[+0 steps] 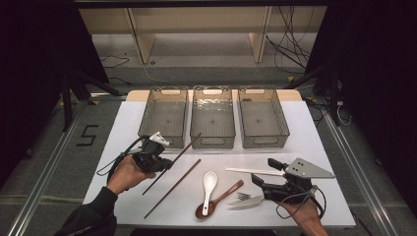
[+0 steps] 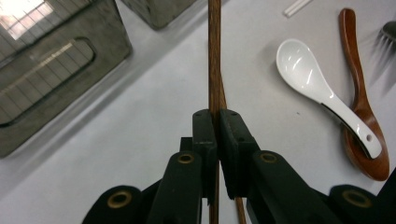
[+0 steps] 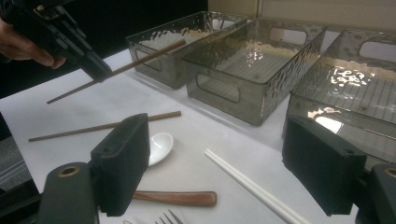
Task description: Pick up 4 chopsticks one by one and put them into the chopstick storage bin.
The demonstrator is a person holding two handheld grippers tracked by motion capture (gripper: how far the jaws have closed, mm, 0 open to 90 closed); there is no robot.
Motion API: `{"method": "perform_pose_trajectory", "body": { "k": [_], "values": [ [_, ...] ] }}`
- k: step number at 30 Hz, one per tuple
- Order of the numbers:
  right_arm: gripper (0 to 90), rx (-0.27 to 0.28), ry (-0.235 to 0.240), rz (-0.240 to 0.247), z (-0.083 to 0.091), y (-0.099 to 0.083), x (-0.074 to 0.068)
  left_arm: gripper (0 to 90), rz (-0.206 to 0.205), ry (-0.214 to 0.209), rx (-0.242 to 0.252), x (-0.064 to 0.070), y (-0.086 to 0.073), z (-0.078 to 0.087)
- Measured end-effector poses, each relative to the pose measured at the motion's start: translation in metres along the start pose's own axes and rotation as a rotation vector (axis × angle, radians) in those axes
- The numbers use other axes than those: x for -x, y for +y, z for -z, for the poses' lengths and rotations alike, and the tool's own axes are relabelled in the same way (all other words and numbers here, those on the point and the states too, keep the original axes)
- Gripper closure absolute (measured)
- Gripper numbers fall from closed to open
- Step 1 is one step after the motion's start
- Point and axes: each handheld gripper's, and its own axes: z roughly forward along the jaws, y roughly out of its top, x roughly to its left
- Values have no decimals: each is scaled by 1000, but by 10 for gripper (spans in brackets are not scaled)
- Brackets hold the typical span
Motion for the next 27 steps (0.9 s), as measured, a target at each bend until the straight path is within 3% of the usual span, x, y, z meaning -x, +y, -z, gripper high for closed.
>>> {"method": "perform_pose_trajectory", "body": {
  "k": [18, 27],
  "values": [
    [244, 9, -2, -9, 1, 0, 1, 845, 72, 30, 160, -33, 30, 26],
    [244, 10, 2, -13, 1, 0, 2, 845, 109, 94, 225, -60, 55, 37]
  ]
}}
